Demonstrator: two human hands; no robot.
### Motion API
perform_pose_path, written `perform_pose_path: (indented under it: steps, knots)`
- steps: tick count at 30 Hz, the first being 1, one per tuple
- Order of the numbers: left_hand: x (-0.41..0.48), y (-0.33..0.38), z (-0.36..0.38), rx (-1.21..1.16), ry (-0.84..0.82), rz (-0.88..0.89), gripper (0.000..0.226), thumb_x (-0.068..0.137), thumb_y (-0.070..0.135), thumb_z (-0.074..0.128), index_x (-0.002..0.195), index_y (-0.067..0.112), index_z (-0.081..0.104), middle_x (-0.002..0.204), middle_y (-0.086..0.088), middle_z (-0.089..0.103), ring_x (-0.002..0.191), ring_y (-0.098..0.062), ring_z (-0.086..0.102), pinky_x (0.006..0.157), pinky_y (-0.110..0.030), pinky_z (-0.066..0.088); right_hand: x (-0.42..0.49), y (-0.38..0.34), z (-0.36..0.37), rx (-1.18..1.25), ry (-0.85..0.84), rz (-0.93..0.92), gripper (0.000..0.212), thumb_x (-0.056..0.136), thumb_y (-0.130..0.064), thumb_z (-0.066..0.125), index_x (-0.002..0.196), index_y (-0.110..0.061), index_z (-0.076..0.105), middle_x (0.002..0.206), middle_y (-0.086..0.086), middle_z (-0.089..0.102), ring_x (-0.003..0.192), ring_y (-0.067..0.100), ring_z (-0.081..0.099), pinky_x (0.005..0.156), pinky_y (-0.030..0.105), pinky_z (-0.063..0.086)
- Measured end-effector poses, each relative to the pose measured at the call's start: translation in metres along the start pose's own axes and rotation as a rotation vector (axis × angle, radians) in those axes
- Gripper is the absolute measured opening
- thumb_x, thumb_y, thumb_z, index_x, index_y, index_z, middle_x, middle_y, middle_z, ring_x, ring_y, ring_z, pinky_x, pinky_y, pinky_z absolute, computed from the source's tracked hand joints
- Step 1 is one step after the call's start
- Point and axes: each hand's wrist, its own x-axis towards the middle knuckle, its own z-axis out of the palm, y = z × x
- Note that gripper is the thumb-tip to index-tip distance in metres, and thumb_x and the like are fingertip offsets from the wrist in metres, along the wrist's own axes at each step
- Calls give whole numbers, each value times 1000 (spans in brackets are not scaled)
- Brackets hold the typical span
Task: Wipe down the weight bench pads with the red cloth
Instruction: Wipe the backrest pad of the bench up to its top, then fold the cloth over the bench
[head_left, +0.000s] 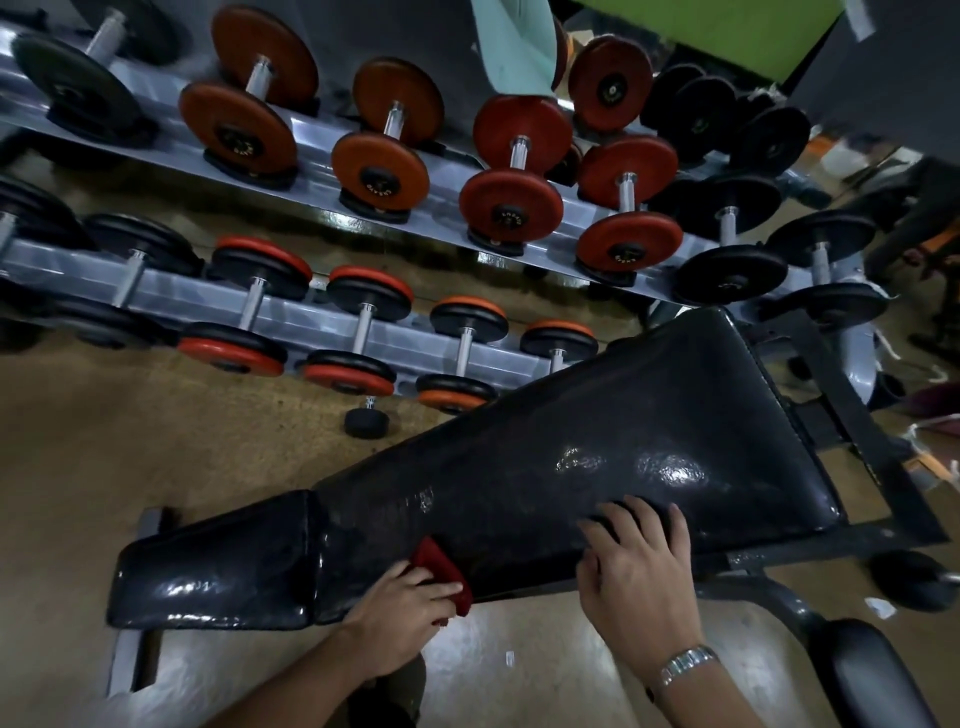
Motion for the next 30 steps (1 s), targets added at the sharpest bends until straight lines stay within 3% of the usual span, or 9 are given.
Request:
perform_pose_path:
  steps: [4,6,12,15,17,20,24,28,30]
  knots:
    - [3,-1,0,-54,55,-45,41,99,39,35,122,39,68,151,27,48,131,-9,50,112,-37,29,2,-1,-1,1,30,2,40,79,-31,43,97,-23,77,104,-1,71,113,32,61,107,64,34]
    - [3,-1,-4,-67,44,-120,37,103,35,36,124,34,67,154,24,46,133,-11,45,114,-37,24,2,-3,0,9,31,-6,38,78,-31,43,95,-23,77,101,-1,71,112,32,61,106,64,34]
    - [0,1,-38,-426,102,-494,30,102,26,41,96,38,68,105,16,72,102,-8,66,97,-28,47,-1,-5,1,185,85,-20,34,79,-28,46,96,-26,76,98,-8,71,99,23,66,103,53,41]
    - [0,10,-71,-941,251,-591,45,103,14,45,79,40,74,87,8,76,82,-9,72,78,-27,57,-8,-16,2,517,73,-9,33,83,-30,50,107,-29,73,103,-16,68,95,11,64,88,39,53]
    - [-1,26,-102,-1239,349,-560,49,96,-1,44,80,31,77,86,-1,78,82,-15,72,73,-28,56,-9,-24,-8,894,-28,189,33,89,-40,60,121,-38,66,115,-23,62,106,1,61,86,32,57]
    - [-2,54,-144,-1565,404,-456,30,85,-5,45,90,10,71,80,-7,68,76,-17,64,67,-29,50,-6,-33,-29,1427,-303,510,62,80,-46,79,135,-43,49,128,-20,56,117,0,57,85,21,53]
    - [2,81,-171,-1852,413,-372,22,90,1,46,93,7,67,86,-16,65,78,-25,63,71,-38,53,-3,-28,-47,1850,-450,612,49,75,-28,86,120,-17,69,116,9,74,107,25,72,92,40,58]
    - [-3,88,-183,-2029,384,-389,23,97,14,54,111,6,71,108,-20,73,95,-30,69,86,-42,54,-3,-25,-51,1874,-278,693,32,80,-14,80,110,-8,71,106,16,76,102,33,73,94,53,57]
    - [-12,87,-186,-2139,348,-406,28,99,21,57,119,7,71,119,-19,73,105,-32,70,93,-44,55,0,-28,-51,1805,-181,717,31,79,-14,81,108,-14,70,105,10,77,98,26,74,90,49,59]
